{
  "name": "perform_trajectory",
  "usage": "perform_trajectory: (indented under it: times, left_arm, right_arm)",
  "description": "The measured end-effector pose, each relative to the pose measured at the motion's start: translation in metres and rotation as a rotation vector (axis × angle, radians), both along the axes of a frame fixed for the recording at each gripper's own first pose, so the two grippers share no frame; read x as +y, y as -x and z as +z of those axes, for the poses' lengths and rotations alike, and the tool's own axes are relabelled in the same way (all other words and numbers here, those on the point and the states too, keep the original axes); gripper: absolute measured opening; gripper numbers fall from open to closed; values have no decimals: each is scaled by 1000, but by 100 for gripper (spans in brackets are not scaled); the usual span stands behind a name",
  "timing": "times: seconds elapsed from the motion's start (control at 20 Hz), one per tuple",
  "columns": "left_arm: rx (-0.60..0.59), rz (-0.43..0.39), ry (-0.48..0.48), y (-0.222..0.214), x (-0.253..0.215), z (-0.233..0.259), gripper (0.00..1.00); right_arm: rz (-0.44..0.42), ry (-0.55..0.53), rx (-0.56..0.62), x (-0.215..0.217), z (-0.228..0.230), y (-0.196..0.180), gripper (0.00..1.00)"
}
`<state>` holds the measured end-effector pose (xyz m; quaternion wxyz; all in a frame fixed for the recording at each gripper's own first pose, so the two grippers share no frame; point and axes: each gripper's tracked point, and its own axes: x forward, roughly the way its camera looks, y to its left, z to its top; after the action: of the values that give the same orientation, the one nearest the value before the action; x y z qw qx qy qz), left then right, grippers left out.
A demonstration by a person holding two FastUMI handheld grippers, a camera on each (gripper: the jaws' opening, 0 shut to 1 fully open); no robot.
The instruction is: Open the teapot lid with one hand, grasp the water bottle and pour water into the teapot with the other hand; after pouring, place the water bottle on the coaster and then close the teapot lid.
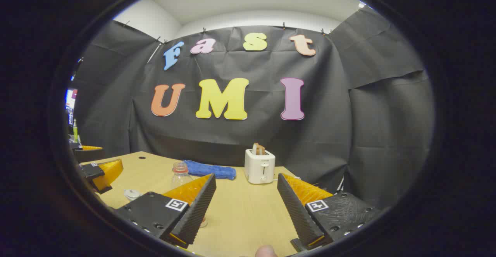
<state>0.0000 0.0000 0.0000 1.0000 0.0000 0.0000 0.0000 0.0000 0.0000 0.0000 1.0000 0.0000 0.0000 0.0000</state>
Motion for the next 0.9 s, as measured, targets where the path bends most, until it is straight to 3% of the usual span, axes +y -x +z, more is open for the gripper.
perform_trajectory:
  times: [0.4,0.9]
  left_arm:
    - [-12,-5,-17,2,3,4,100]
    - [-24,2,-2,3,8,8,100]
  right_arm:
    - [8,15,-2,10,-3,5,97]
    - [11,19,-16,15,-1,8,95]
